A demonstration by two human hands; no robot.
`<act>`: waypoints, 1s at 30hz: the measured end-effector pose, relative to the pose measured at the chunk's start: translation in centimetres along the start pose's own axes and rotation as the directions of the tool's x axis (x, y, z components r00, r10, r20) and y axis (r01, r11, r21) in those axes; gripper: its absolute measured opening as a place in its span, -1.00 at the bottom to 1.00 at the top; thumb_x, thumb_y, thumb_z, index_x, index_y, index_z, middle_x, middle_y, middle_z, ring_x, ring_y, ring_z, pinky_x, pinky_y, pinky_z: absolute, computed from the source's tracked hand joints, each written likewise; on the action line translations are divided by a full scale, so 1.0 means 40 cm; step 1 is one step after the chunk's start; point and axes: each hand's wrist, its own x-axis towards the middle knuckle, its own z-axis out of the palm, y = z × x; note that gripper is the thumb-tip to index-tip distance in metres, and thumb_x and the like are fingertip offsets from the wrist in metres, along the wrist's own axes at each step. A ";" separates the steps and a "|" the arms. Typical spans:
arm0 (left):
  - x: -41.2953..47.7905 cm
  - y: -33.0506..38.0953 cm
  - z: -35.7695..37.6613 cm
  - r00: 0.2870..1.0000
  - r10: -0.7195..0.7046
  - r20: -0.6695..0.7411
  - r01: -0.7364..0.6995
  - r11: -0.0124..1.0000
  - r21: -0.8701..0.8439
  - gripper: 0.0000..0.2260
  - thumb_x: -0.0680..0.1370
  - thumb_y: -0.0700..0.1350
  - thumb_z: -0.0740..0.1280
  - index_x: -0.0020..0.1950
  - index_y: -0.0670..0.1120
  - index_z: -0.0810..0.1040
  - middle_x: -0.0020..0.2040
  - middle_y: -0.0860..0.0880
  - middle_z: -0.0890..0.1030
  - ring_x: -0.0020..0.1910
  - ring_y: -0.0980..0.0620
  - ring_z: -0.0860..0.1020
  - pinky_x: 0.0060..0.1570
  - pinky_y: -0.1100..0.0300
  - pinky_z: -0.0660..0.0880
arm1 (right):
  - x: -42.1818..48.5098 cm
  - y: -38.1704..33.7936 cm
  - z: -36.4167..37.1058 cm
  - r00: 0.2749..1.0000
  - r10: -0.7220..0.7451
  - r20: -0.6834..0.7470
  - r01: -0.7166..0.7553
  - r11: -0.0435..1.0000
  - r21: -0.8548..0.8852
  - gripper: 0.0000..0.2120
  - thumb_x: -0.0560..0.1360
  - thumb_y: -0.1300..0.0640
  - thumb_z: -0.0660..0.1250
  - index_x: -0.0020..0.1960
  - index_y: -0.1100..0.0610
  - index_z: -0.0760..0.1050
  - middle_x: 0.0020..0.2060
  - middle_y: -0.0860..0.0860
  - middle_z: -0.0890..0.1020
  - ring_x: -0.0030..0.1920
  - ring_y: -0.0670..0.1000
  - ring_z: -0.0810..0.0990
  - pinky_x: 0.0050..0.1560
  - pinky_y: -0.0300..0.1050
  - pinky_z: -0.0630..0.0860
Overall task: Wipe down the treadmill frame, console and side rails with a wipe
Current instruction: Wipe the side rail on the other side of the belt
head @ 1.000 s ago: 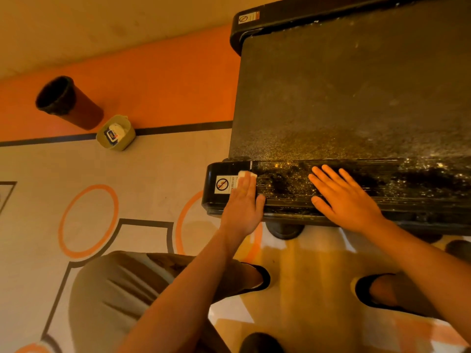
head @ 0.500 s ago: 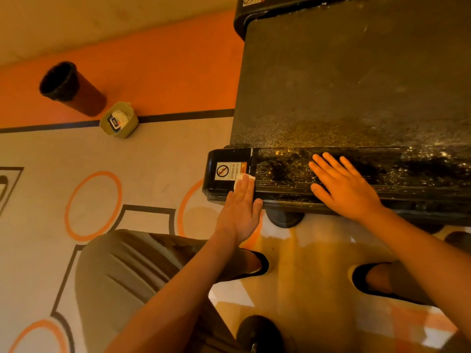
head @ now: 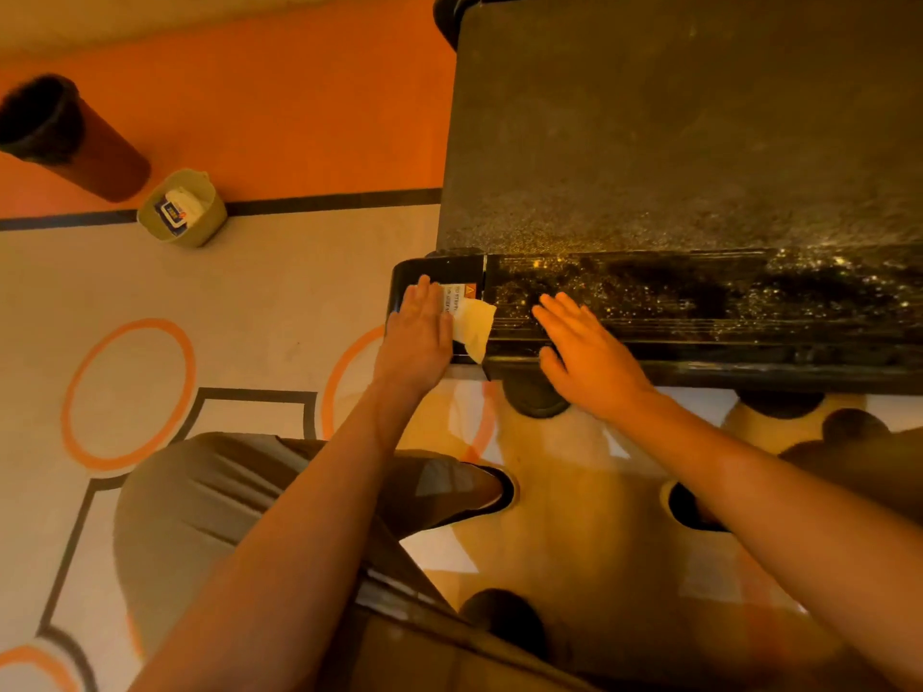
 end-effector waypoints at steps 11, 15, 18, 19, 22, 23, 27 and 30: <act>-0.004 -0.091 0.047 0.996 0.083 -0.042 -0.085 0.995 -0.043 -0.51 0.73 -0.12 0.07 0.64 -0.17 0.05 0.65 -0.14 0.00 0.62 -0.18 -0.08 0.56 -0.04 -0.01 | 0.136 -0.232 0.142 0.988 0.156 0.000 -0.149 0.943 -0.296 -0.39 0.69 0.04 0.09 0.61 0.24 -0.08 0.60 0.19 0.00 0.61 0.18 -0.07 0.57 0.11 -0.10; 0.000 -0.088 0.057 0.997 0.066 -0.049 -0.066 0.998 -0.002 -0.51 0.72 -0.11 0.06 0.64 -0.17 0.06 0.65 -0.14 0.01 0.62 -0.19 -0.06 0.54 -0.16 0.08 | 0.115 -0.225 0.133 0.997 0.078 0.029 -0.058 0.904 -0.422 -0.41 0.67 0.20 0.09 0.61 0.25 -0.10 0.60 0.21 0.02 0.60 0.19 -0.03 0.57 0.10 -0.11; 0.004 -0.079 0.064 0.997 0.044 -0.060 -0.044 0.999 0.015 -0.51 0.72 -0.11 0.06 0.64 -0.16 0.07 0.65 -0.14 0.02 0.62 -0.19 -0.05 0.52 -0.22 0.08 | 0.075 -0.211 0.122 0.999 0.003 0.043 0.017 0.892 -0.452 -0.36 0.66 0.22 0.10 0.62 0.18 -0.17 0.61 0.18 -0.01 0.61 0.17 -0.04 0.57 0.10 -0.14; 0.005 -0.077 0.065 0.997 0.042 -0.065 -0.041 0.999 0.015 -0.51 0.72 -0.11 0.06 0.63 -0.16 0.07 0.65 -0.14 0.02 0.62 -0.19 -0.04 0.52 -0.23 0.08 | 0.063 -0.201 0.120 0.999 -0.010 0.037 0.026 0.893 -0.449 -0.37 0.66 0.23 0.09 0.62 0.17 -0.16 0.61 0.17 -0.01 0.61 0.17 -0.03 0.56 0.10 -0.15; 0.008 -0.073 0.067 0.998 0.021 -0.058 -0.020 1.000 0.008 -0.52 0.71 -0.11 0.06 0.63 -0.16 0.08 0.65 -0.14 0.02 0.62 -0.19 -0.05 0.53 -0.25 0.08 | 0.041 -0.171 0.116 0.999 -0.010 0.042 0.028 0.899 -0.437 -0.41 0.67 0.25 0.08 0.62 0.20 -0.11 0.61 0.18 -0.01 0.61 0.17 -0.04 0.56 0.05 -0.17; 0.007 -0.072 0.066 0.998 0.016 -0.055 -0.016 1.000 0.006 -0.52 0.71 -0.11 0.06 0.63 -0.15 0.08 0.65 -0.13 0.02 0.62 -0.19 -0.05 0.53 -0.25 0.07 | 0.038 -0.166 0.116 0.999 -0.010 0.033 0.023 0.908 -0.418 -0.41 0.66 0.26 0.09 0.62 0.22 -0.08 0.60 0.20 0.01 0.60 0.18 -0.02 0.56 0.03 -0.17; 0.004 -0.070 0.066 0.998 0.027 -0.056 -0.027 1.000 -0.004 -0.52 0.71 -0.11 0.07 0.63 -0.16 0.09 0.65 -0.13 0.03 0.62 -0.20 -0.04 0.52 -0.27 0.09 | 0.032 -0.165 0.109 0.999 0.032 -0.031 -0.042 0.925 -0.377 -0.41 0.63 0.29 0.18 0.59 0.27 0.04 0.57 0.26 0.11 0.59 0.22 0.05 0.56 0.03 -0.11; 0.005 -0.070 0.067 0.998 0.019 -0.057 -0.019 1.000 0.006 -0.52 0.71 -0.10 0.07 0.63 -0.16 0.08 0.65 -0.13 0.04 0.62 -0.20 -0.04 0.52 -0.27 0.10 | 0.033 -0.168 0.112 0.997 0.078 0.006 -0.067 0.900 -0.431 -0.41 0.66 0.22 0.13 0.60 0.27 -0.03 0.59 0.25 0.06 0.60 0.21 0.01 0.57 0.05 -0.12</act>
